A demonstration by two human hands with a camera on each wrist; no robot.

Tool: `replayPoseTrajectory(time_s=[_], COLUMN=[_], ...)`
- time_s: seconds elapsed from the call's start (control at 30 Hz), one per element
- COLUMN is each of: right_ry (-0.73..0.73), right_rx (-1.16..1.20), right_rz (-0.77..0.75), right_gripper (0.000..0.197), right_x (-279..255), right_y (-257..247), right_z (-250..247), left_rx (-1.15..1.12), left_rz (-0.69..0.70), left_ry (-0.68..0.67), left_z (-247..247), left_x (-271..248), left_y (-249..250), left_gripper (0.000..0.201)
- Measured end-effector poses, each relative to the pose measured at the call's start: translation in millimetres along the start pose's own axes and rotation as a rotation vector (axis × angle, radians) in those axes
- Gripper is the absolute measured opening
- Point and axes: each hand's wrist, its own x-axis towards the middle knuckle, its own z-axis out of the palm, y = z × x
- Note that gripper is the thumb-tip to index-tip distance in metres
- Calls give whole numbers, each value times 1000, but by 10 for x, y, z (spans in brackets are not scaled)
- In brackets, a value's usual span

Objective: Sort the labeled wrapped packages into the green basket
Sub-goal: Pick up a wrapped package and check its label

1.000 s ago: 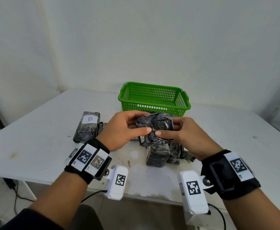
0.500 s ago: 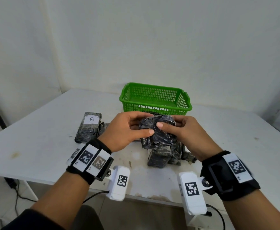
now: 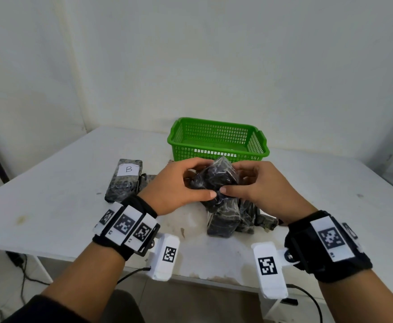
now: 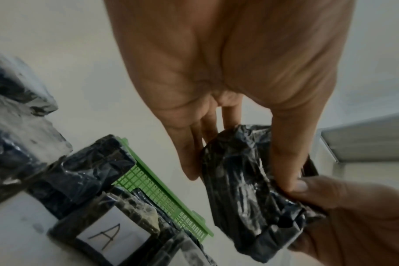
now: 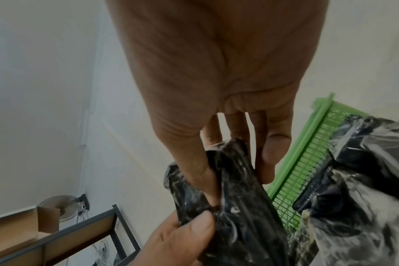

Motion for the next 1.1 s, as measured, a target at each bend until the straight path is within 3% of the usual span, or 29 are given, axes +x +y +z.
replayPoseTrajectory(time_s=[0.07, 0.17, 0.3, 0.37, 0.47, 0.67, 0.77, 0.93, 1.1], right_ry=[17, 31, -98, -156, -150, -39, -74, 3, -120], right_rx=[-38, 109, 299, 415, 547, 456, 425, 430, 466], right_rz=[-28, -22, 142, 210, 197, 149, 170, 153, 161], right_gripper=[37, 49, 60, 55, 44, 58, 74, 80, 57], right_x=[-7, -39, -35, -38, -59, -54, -48, -13, -85], right_y=[-48, -104, -72, -59, -66, 24, 51, 100, 58], right_z=[-8, -45, -35, 1, 33, 32, 90, 138, 61], left_rx=[37, -29, -176, -212, -225, 2, 7, 11, 88], left_rz=[-5, -3, 26, 42, 60, 163, 195, 227, 250], left_ry=[28, 100, 146, 153, 153, 170, 220, 209, 201], left_z=[30, 52, 101, 138, 160, 175, 192, 214, 184], left_x=[1, 1, -29, -31, -30, -64, -64, -85, -113], left_y=[3, -11, 3, 27, 55, 74, 72, 84, 76], left_gripper=[59, 51, 49, 51, 52, 50, 42, 47, 50])
